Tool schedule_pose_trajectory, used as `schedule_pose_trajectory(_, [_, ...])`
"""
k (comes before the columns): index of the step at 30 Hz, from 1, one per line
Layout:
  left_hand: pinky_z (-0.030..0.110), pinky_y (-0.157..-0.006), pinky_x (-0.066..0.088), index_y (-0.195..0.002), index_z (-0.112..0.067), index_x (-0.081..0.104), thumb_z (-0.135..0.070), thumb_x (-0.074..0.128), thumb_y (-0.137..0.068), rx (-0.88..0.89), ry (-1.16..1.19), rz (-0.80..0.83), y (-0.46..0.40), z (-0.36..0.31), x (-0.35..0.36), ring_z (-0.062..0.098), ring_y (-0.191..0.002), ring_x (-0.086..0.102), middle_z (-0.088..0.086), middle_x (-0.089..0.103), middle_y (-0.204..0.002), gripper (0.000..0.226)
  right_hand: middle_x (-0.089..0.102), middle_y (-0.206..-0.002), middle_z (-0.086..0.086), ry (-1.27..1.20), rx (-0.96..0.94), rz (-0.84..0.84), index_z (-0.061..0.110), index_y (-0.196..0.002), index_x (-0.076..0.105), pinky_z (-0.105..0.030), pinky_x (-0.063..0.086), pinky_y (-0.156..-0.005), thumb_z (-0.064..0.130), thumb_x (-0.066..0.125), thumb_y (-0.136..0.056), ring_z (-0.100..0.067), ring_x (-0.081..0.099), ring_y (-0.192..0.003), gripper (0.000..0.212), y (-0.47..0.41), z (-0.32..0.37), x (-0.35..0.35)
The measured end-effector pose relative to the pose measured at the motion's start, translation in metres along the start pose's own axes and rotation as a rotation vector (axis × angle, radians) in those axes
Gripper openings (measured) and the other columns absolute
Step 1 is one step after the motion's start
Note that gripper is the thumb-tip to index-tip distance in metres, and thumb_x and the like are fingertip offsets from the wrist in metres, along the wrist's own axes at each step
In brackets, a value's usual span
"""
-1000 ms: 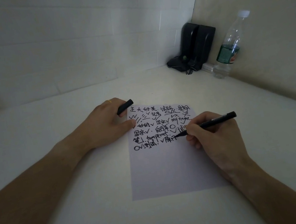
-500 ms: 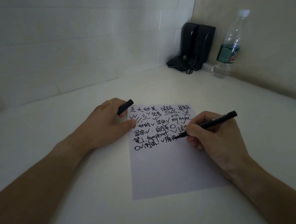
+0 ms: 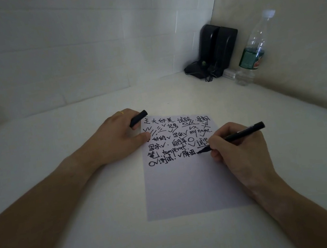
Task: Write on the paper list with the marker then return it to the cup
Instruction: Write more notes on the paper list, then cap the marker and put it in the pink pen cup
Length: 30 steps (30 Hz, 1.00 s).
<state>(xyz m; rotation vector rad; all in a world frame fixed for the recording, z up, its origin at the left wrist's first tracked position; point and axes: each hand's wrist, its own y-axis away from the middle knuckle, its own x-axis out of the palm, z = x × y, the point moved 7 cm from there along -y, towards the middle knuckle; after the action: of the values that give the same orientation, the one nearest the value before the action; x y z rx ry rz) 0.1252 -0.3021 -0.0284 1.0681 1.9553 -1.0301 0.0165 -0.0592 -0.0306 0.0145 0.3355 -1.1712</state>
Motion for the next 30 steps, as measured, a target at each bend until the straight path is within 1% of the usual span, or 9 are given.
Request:
schedule_pose_trajectory(5, [0.030,-0.082,0.041,-0.119,-0.015,0.060,-0.039,0.067,-0.092,0.017,-0.004,-0.003,0.000,-0.001,0.001,0.020,-0.100,0.057,-0.002,0.062,-0.109,0.036,0.073,-0.061,-0.009,-0.225,-0.087,-0.007,0.011,-0.076,0.073,-0.032,0.050,-0.054,0.000,0.070,-0.082,-0.022,0.064,-0.057,0.012,0.000,0.009,-0.005])
schedule_pose_trajectory(11, [0.026,-0.086,0.043,-0.121,-0.014,0.060,-0.038,0.066,-0.093,0.021,0.012,0.000,-0.001,0.000,0.001,0.017,-0.106,0.057,-0.003,0.062,-0.117,0.037,0.067,-0.064,-0.008,-0.497,-0.063,0.091,0.005,-0.093,0.077,-0.025,0.045,-0.051,-0.002,0.068,-0.087,-0.020,0.058,-0.059,0.013,-0.003,0.013,0.001])
schedule_pose_trajectory(14, [0.004,-0.091,0.036,-0.115,-0.015,0.057,-0.037,0.050,-0.101,0.067,-0.099,-0.057,-0.003,-0.004,-0.002,-0.001,-0.116,0.052,-0.011,0.059,-0.122,0.026,0.069,-0.066,-0.011,-0.689,0.044,0.131,0.000,-0.093,0.077,-0.024,0.047,-0.052,0.001,0.060,-0.091,-0.020,0.061,-0.061,0.018,-0.004,0.012,0.005])
schedule_pose_trajectory(16, [-0.004,-0.089,0.030,-0.109,-0.006,0.056,-0.024,0.035,-0.106,0.089,-0.052,-0.125,0.000,-0.009,-0.010,-0.020,-0.113,0.048,-0.015,0.062,-0.110,0.027,0.071,-0.064,-0.011,-0.754,0.093,0.113,-0.001,-0.091,0.077,-0.023,0.048,-0.051,0.004,0.056,-0.093,-0.019,0.063,-0.059,0.021,-0.005,0.011,0.004])
schedule_pose_trajectory(17, [-0.004,-0.087,0.031,-0.106,0.001,0.056,-0.022,0.032,-0.107,0.120,-0.021,-0.180,0.004,-0.013,-0.016,-0.023,-0.109,0.048,-0.020,0.062,-0.103,0.034,0.071,-0.064,-0.011,-0.764,0.108,0.097,0.000,-0.091,0.075,-0.023,0.049,-0.051,0.003,0.055,-0.093,-0.019,0.063,-0.057,0.020,-0.005,0.010,0.002])
schedule_pose_trajectory(19, [0.009,-0.090,0.036,-0.102,0.003,0.060,-0.022,0.031,-0.107,0.125,0.127,-0.231,0.012,-0.024,-0.027,-0.008,-0.110,0.053,-0.025,0.060,-0.102,0.038,0.071,-0.063,-0.012,-0.782,0.130,0.069,0.004,-0.087,0.071,-0.024,0.052,-0.052,0.001,0.058,-0.092,-0.020,0.064,-0.056,0.014,-0.006,0.009,0.000])
schedule_pose_trajectory(21, [0.016,-0.089,0.041,-0.102,-0.004,0.066,-0.013,0.037,-0.108,0.140,0.265,-0.216,0.019,-0.038,-0.030,0.006,-0.105,0.060,-0.017,0.063,-0.107,0.031,0.071,-0.065,-0.013,-0.786,0.135,0.059,0.006,-0.084,0.069,-0.023,0.053,-0.054,-0.001,0.062,-0.089,-0.021,0.065,-0.059,0.012,-0.007,0.008,-0.003])
schedule_pose_trajectory(24, [0.016,-0.084,0.047,-0.107,-0.015,0.070,-0.015,0.041,-0.108,0.115,0.340,-0.202,0.024,-0.049,-0.029,0.010,-0.098,0.069,-0.007,0.074,-0.094,0.030,0.070,-0.067,-0.010,-0.773,0.107,0.087,0.007,-0.086,0.074,-0.021,0.054,-0.057,-0.002,0.064,-0.088,-0.017,0.065,-0.063,0.013,-0.006,0.010,-0.003])
schedule_pose_trajectory(30, [0.018,-0.068,0.052,-0.092,-0.012,0.066,-0.010,0.048,-0.104,0.203,0.295,-0.178,0.024,-0.057,-0.028,0.016,-0.067,0.073,-0.005,0.077,-0.077,0.022,0.069,-0.068,-0.010,-0.840,0.113,0.138,0.007,-0.086,0.077,-0.021,0.053,-0.056,0.008,0.067,-0.073,-0.018,0.064,-0.063,0.016,-0.007,0.013,0.000])
